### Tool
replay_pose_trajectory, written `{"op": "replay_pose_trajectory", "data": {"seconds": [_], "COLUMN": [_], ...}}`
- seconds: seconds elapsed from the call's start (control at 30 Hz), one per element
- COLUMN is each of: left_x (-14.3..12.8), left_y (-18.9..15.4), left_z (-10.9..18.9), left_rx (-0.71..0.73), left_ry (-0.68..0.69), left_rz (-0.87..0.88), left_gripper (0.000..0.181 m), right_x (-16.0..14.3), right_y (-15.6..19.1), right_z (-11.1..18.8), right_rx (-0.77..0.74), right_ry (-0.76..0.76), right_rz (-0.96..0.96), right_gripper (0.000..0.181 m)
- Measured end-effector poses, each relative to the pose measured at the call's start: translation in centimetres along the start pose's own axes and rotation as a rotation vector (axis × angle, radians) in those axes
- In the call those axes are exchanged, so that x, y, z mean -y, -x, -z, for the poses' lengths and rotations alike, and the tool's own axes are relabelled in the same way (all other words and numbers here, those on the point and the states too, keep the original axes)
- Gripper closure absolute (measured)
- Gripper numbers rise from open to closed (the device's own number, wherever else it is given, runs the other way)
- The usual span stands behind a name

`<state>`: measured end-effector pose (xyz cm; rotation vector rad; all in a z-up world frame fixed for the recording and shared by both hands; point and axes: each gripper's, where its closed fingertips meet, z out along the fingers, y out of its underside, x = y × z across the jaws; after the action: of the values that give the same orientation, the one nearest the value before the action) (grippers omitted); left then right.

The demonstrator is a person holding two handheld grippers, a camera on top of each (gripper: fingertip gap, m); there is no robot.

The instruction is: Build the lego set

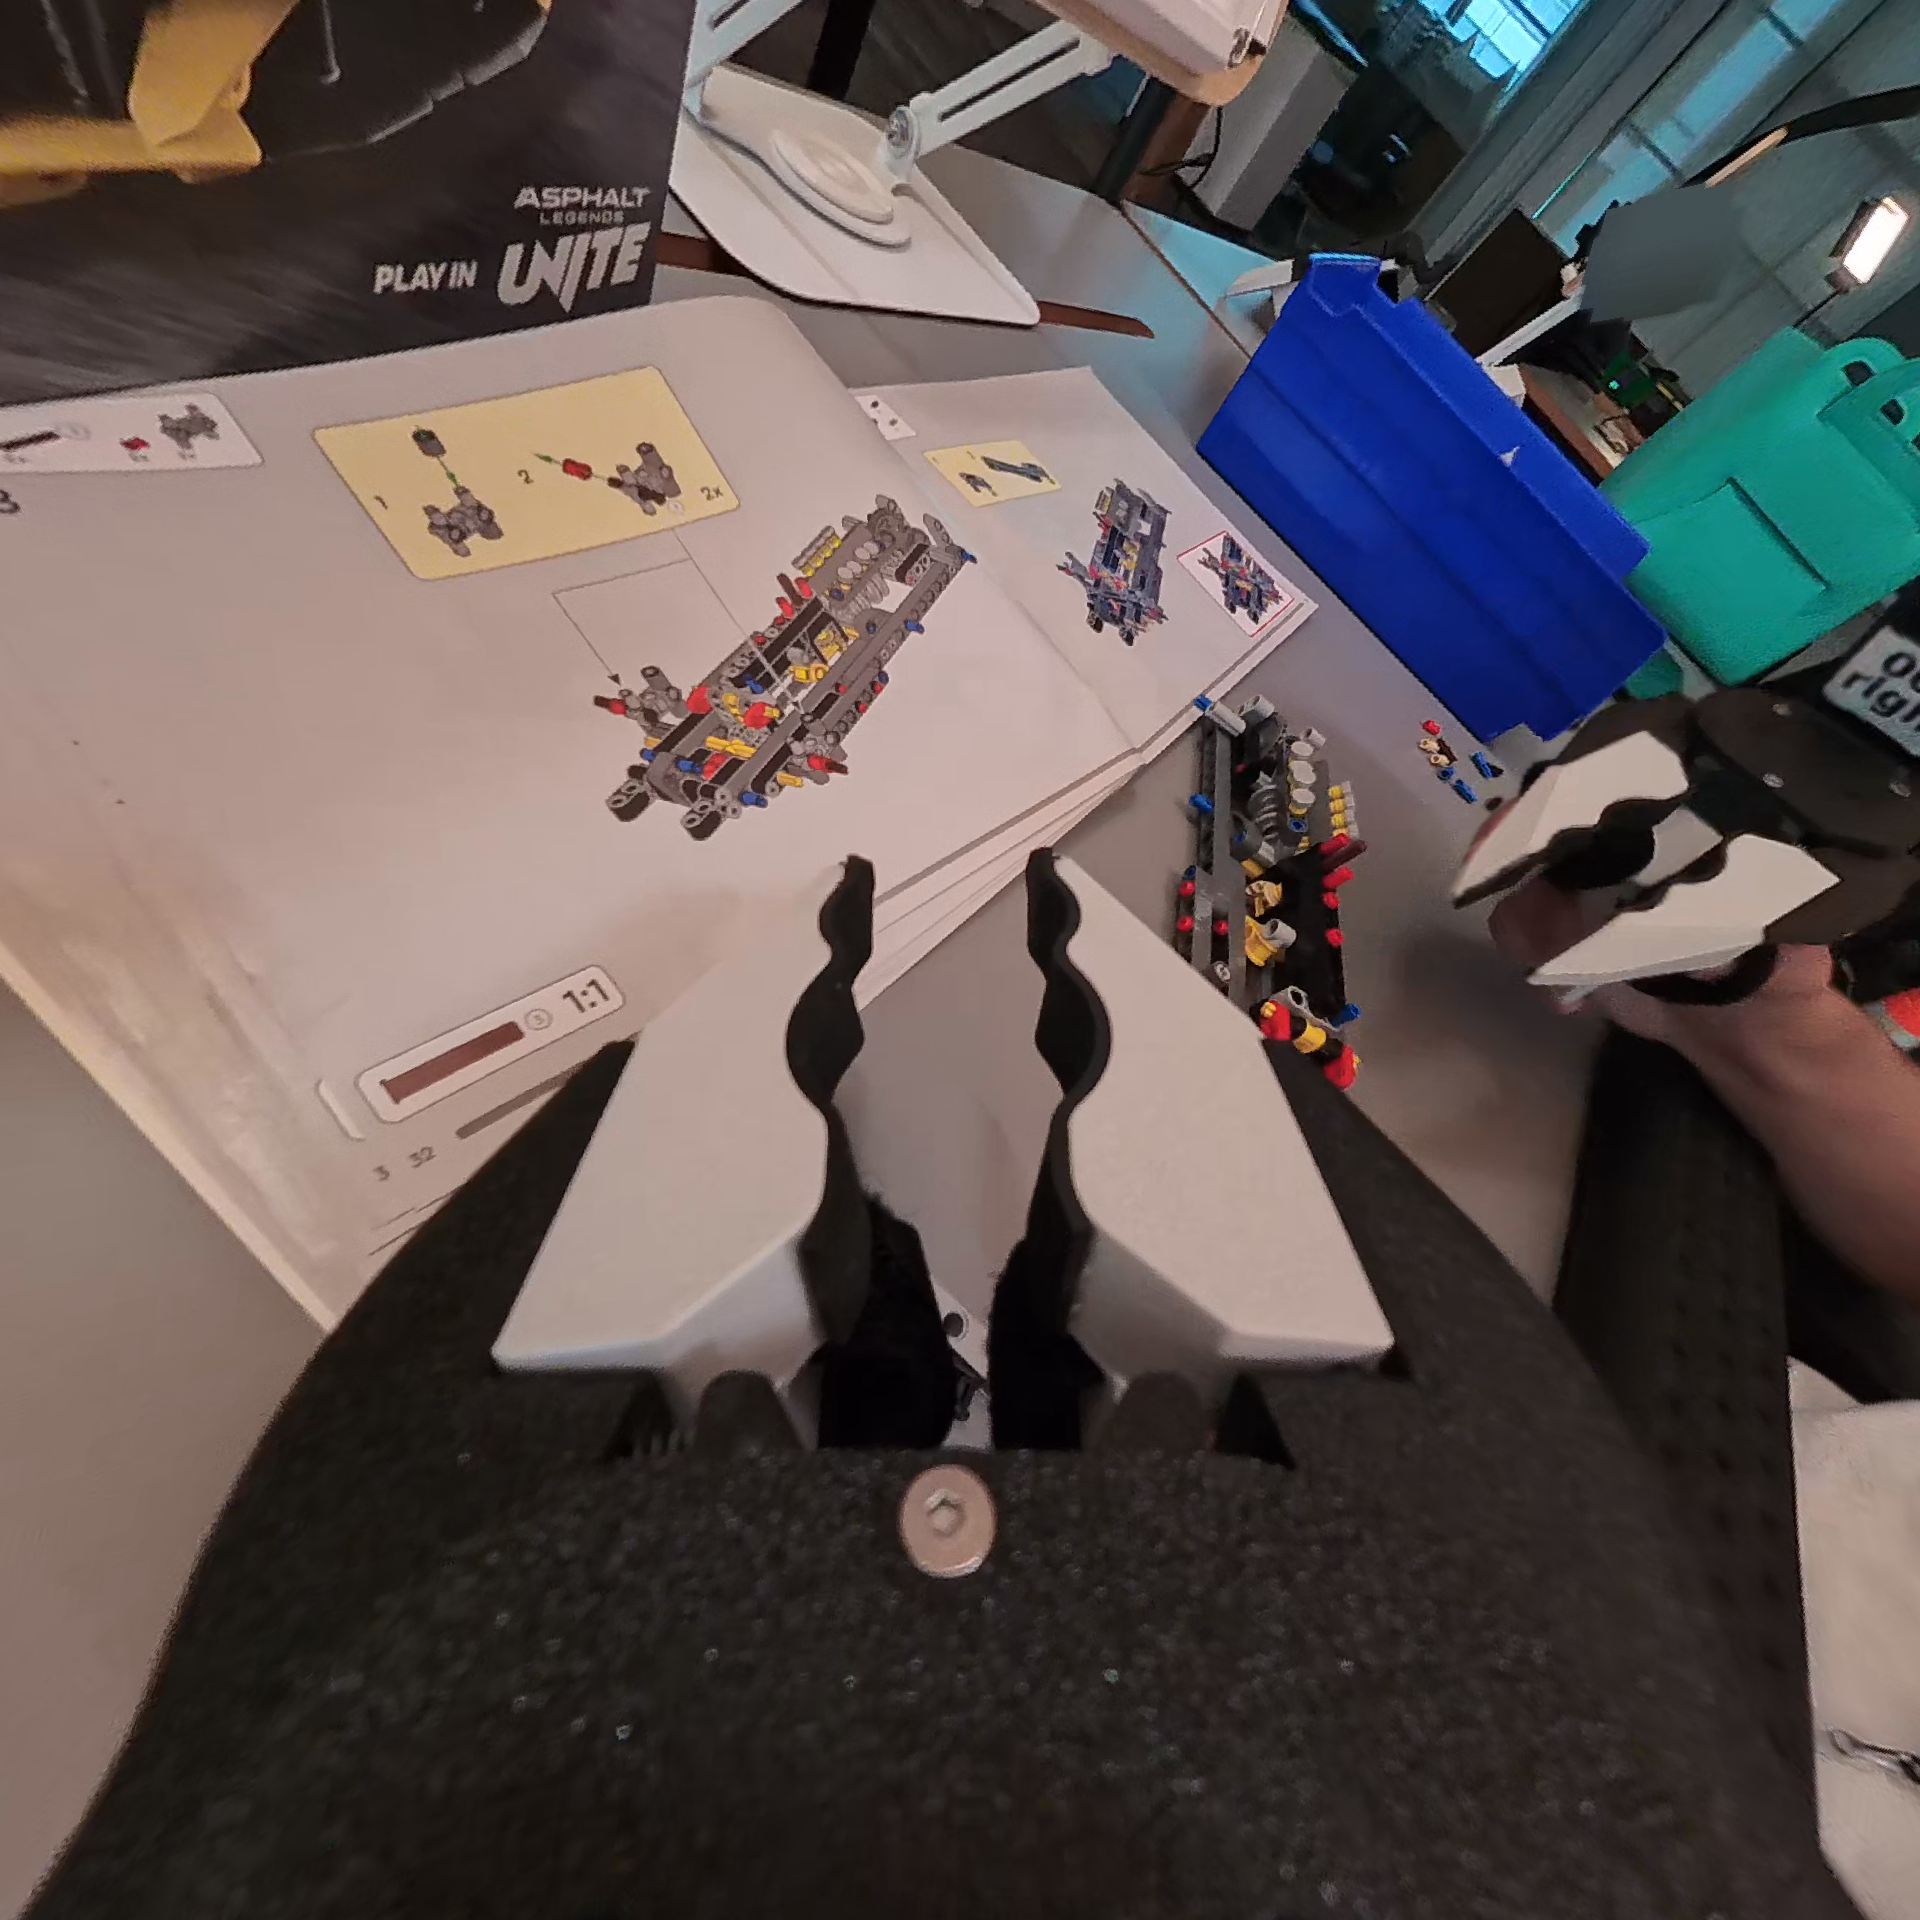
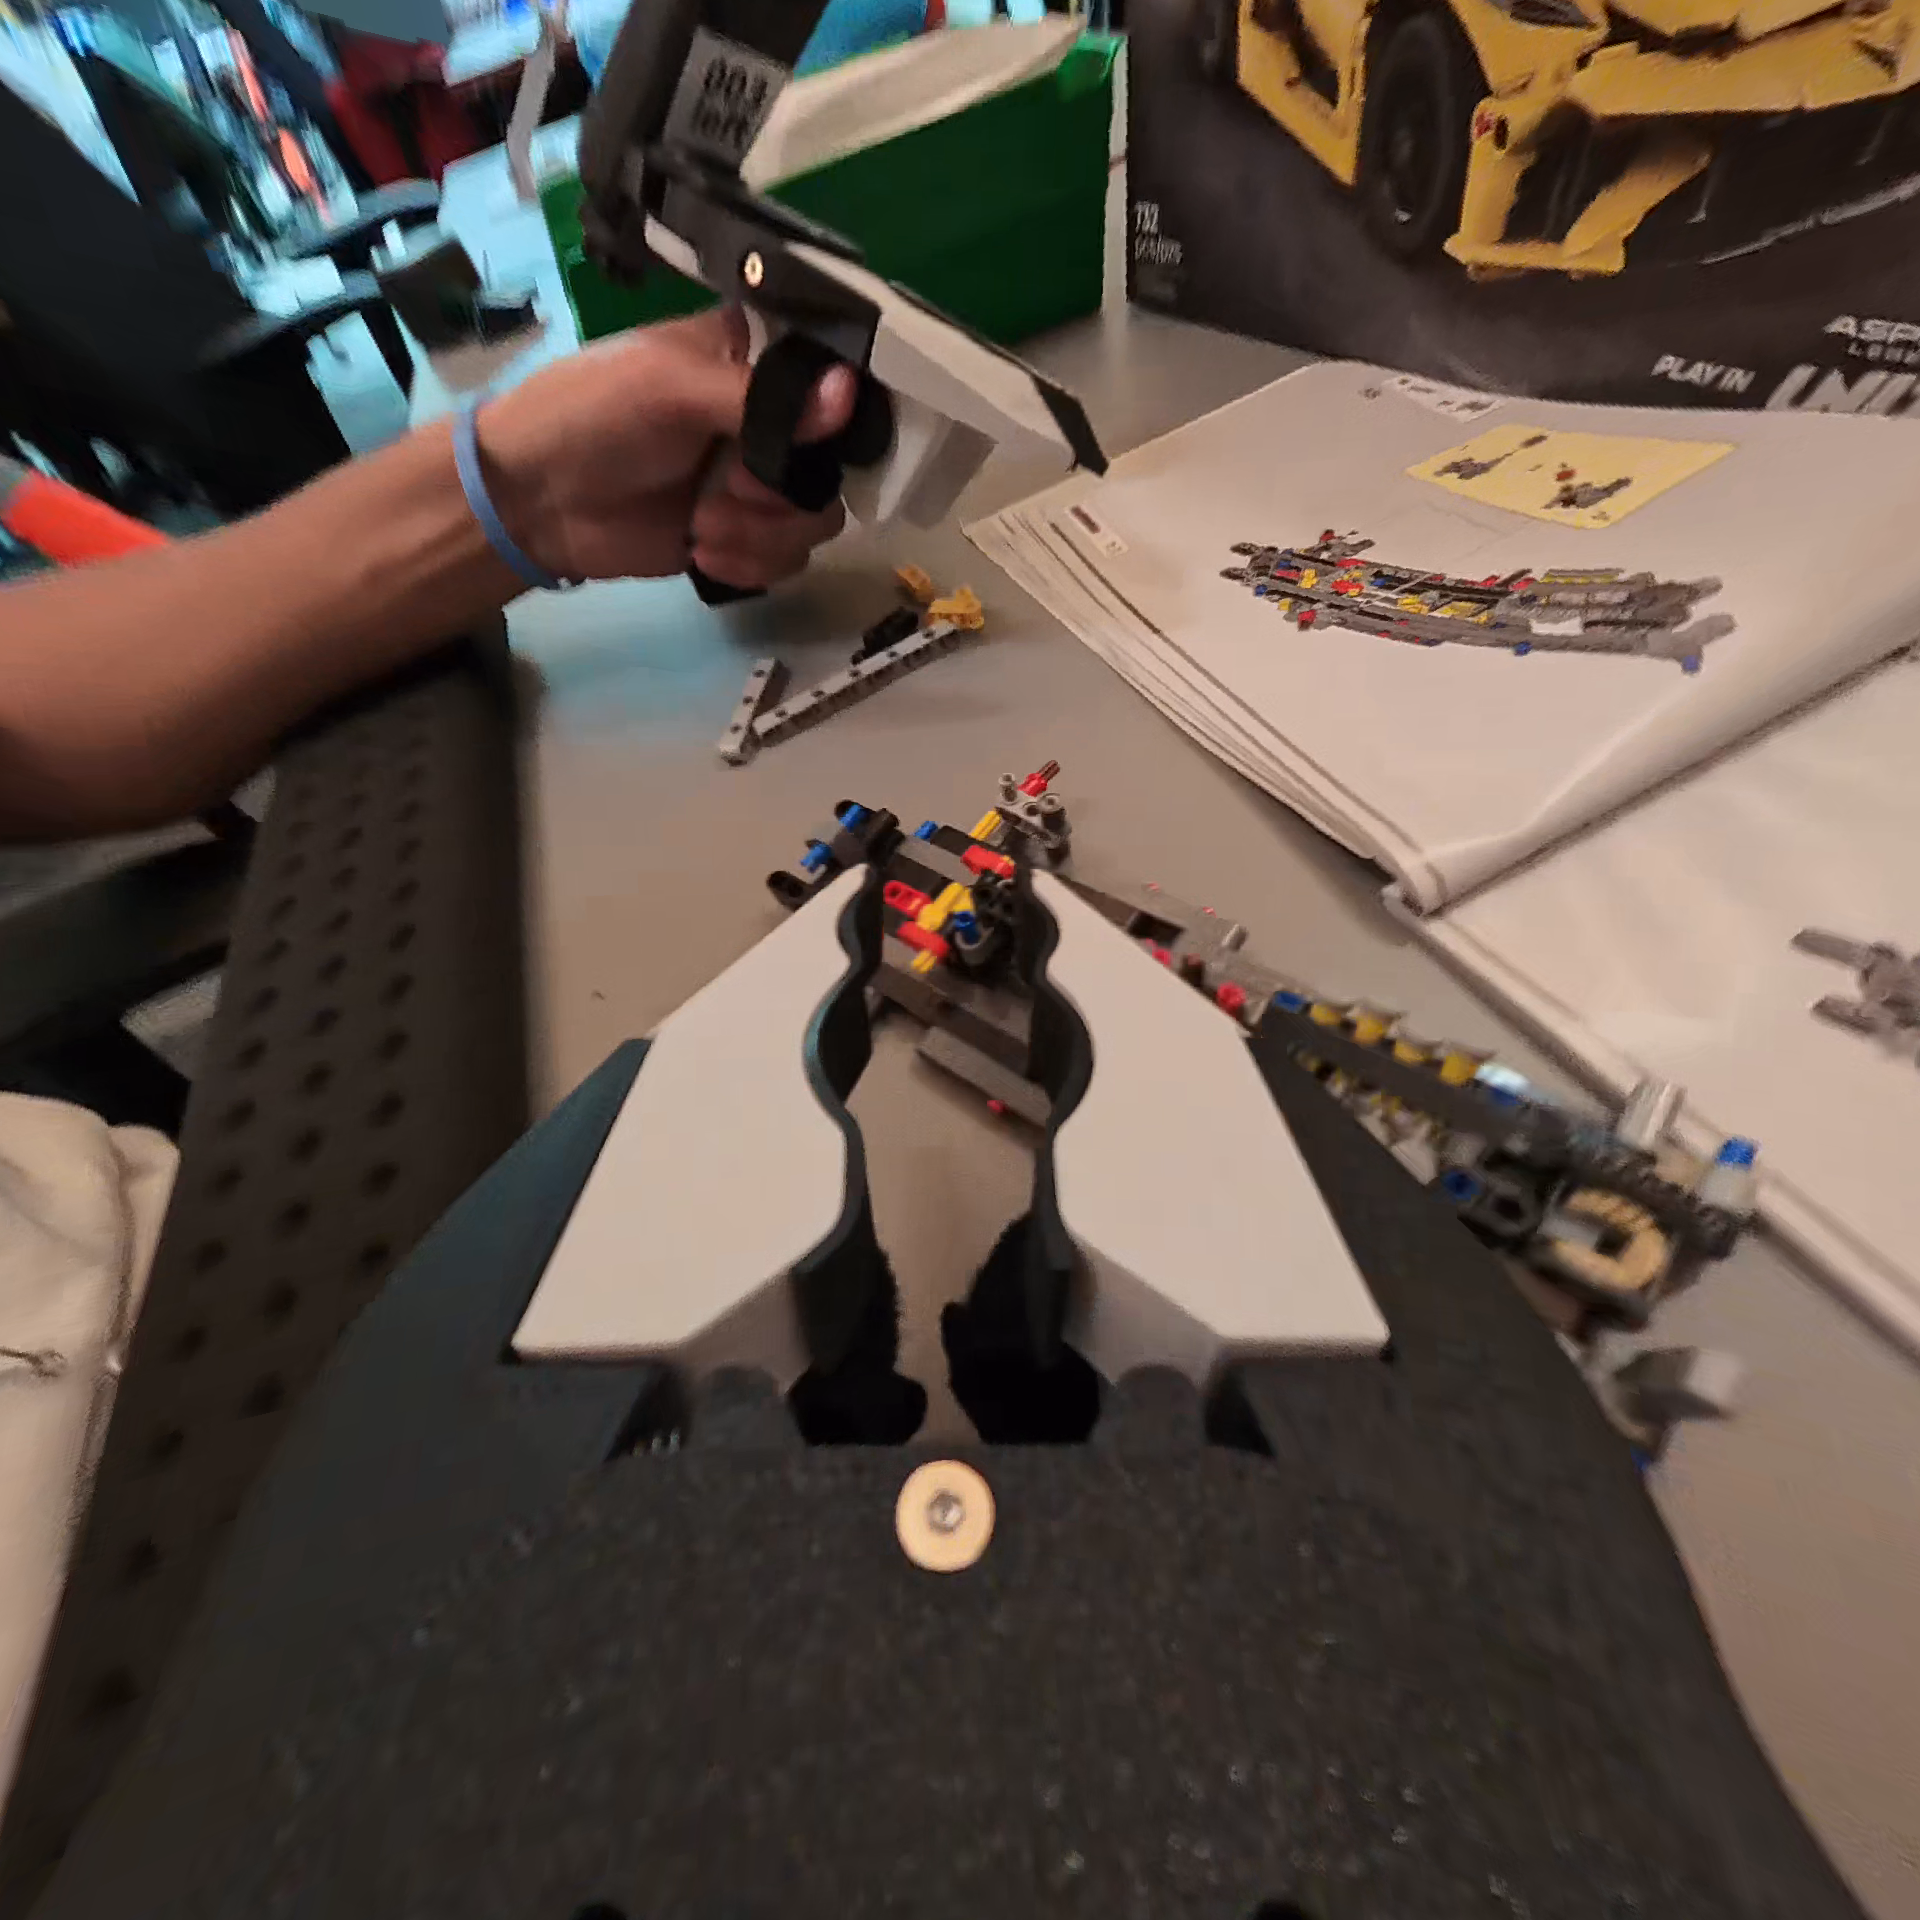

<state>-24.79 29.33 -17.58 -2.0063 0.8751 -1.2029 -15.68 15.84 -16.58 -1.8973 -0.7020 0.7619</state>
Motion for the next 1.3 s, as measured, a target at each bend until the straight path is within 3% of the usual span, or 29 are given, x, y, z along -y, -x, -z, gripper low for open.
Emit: {"op": "replay_pose_trajectory", "data": {"seconds": [0.13,0.23,0.37,0.57,0.67,0.8,0.9,1.03,1.1,1.2,1.3], "left_x": [-0.3,-1.3,-3.0,-8.3,-12.2,-14.8,-15.2,-15.2,-15.0,-14.4,-12.9], "left_y": [-1.4,-2.7,-7.0,-14.4,-15.0,-13.9,-14.5,-14.1,-14.2,-14.3,-15.3], "left_z": [-0.2,-0.7,-0.4,1.2,0.6,-0.4,-0.7,-1.7,-2.1,-2.5,-2.8], "left_rx": [-0.034,-0.045,-0.166,-0.42,-0.399,-0.291,-0.3,-0.249,-0.241,-0.247,-0.294], "left_ry": [0.024,0.069,0.113,0.249,0.408,0.552,0.56,0.557,0.542,0.518,0.448], "left_rz": [-0.094,-0.209,-0.38,-0.505,-0.595,-0.714,-0.73,-0.747,-0.73,-0.62,-0.385], "left_gripper": [0.153,0.153,0.153,0.159,0.159,0.157,0.157,0.175,0.175,0.175,0.175], "right_x": [-0.7,-2.2,-5.7,-7.8,-7.8,-7.8,-7.6,-7.8,-7.8,-7.1,-5.8], "right_y": [2.1,3.4,6.5,7.1,7.1,6.5,6.5,6.5,6.1,5.8,4.8], "right_z": [0.8,0.4,-1.0,-2.5,-2.7,-2.7,-2.7,-2.8,-2.7,-2.5,-2.1], "right_rx": [0.052,0.096,0.224,0.153,0.147,0.131,0.127,0.126,0.102,0.07,-0.014], "right_ry": [-0.009,0.09,0.284,0.399,0.404,0.404,0.395,0.402,0.405,0.369,0.316], "right_rz": [-0.038,0.026,0.136,0.316,0.306,0.286,0.288,0.298,0.314,0.334,0.387], "right_gripper": [0.153,0.154,0.155,0.155,0.156,0.157,0.157,0.158,0.158,0.158,0.159]}}
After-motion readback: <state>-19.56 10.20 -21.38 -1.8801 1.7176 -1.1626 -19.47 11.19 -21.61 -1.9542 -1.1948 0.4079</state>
